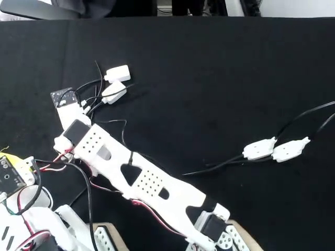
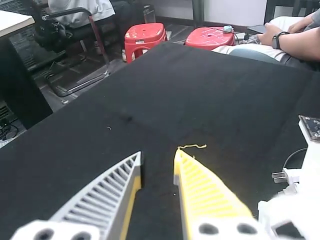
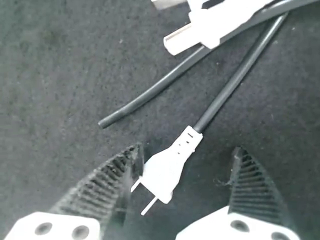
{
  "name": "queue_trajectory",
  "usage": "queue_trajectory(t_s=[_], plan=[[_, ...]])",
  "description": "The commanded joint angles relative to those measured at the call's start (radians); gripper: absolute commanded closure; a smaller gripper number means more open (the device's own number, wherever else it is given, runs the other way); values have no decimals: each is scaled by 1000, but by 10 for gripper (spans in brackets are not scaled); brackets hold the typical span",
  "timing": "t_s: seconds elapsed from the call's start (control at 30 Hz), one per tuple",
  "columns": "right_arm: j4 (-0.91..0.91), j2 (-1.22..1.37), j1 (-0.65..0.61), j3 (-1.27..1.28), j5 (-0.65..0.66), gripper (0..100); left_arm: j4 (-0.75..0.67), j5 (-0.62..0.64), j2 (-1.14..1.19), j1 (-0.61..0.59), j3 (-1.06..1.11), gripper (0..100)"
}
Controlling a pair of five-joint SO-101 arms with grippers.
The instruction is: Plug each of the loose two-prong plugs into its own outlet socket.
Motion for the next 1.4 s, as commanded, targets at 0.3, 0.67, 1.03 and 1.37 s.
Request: queue_trajectory(t_s=[0.3, 0.67, 1.03, 1.37], plan=[[78, -70, -2, -2, 0, 965, 37, 8, -5, -10, -48, 880], [95, -344, 296, 38, 279, 987, 38, 3, -5, -8, -7, 880], [94, -1058, 465, 1171, 457, 987, -160, 0, -2, -8, 280, 877], [87, -1457, 786, 1730, 988, 949, -183, -57, -2, 321, 513, 878]])
